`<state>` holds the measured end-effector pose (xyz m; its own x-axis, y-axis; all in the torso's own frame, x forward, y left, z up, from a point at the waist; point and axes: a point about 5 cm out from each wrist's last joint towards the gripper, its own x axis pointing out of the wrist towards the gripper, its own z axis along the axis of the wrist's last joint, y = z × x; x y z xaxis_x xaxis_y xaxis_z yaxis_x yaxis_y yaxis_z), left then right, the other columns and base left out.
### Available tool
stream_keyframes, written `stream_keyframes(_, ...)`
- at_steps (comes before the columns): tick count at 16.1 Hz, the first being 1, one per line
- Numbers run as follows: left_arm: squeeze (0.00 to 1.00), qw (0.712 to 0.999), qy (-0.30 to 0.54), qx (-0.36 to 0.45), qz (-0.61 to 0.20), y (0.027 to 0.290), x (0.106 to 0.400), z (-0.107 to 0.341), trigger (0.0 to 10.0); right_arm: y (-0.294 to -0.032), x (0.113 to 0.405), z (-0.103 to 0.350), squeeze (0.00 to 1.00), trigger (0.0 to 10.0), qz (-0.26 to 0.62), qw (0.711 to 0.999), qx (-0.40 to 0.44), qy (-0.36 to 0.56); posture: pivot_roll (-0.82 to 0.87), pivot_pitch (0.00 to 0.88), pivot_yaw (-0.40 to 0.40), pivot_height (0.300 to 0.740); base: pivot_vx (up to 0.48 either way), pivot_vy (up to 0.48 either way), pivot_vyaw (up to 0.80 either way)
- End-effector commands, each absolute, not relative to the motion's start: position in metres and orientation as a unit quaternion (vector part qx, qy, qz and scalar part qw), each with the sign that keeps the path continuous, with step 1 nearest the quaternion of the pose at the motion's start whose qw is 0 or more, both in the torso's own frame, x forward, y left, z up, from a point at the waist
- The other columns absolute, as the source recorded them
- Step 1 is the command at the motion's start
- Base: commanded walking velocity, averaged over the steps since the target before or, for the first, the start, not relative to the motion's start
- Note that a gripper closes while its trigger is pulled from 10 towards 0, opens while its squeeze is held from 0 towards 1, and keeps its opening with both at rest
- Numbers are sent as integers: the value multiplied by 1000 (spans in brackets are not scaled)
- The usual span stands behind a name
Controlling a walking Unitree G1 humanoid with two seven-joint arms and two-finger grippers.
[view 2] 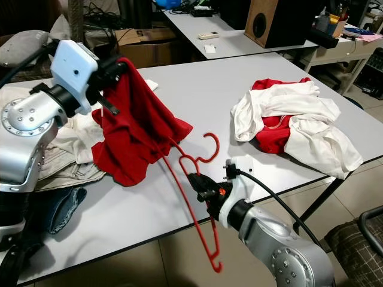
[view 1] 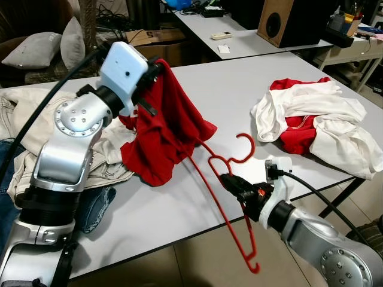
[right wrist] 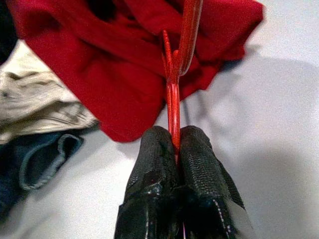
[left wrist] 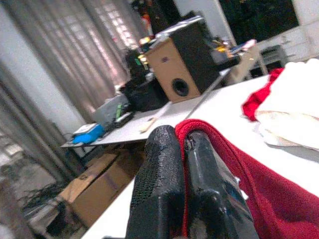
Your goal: Hang hanger
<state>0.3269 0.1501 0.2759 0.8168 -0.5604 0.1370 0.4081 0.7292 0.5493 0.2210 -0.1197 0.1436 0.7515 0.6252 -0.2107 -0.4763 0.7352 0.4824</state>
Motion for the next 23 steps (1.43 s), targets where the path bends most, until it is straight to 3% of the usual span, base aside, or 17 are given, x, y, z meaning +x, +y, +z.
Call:
stream_keyframes(1,0,911,-148,260,-285,142,323,278,0,-119,226,153,0,10000,310,913,219,152,-21,0,8,740,0,0,0)
stream_keyframes(4,0,916,-141,242,-288,140,321,277,0,-128,243,164,0,10000,285,906,301,79,-20,0,7,740,0,0,0)
stream_keyframes(5,0,922,-139,252,-261,151,323,279,0,-132,240,175,0,10000,313,889,331,41,-14,0,-2,740,0,0,0)
stream_keyframes(8,0,930,-133,256,-227,166,325,281,0,-136,236,182,0,10000,332,875,352,14,-9,0,-11,740,0,0,0)
stream_keyframes(10,0,936,-139,247,-208,176,323,288,0,-138,234,166,0,10000,322,885,332,54,-6,0,-17,740,0,0,0)
stream_keyframes(14,0,939,-154,219,-216,170,324,294,0,-141,242,151,0,10000,280,900,319,98,-6,0,-15,740,0,0,0)
stream_keyframes(17,0,938,-179,215,-203,168,323,302,0,-152,254,127,0,10000,168,917,319,172,-4,0,-7,740,0,0,0)
stream_keyframes(21,0,944,-222,200,-137,180,326,318,0,-152,246,128,0,10000,168,918,322,159,-11,0,5,740,0,0,0)
stream_keyframes(23,0,944,-215,200,-148,179,328,317,0,-149,245,135,0,10000,189,915,325,146,-14,0,8,740,0,0,0)
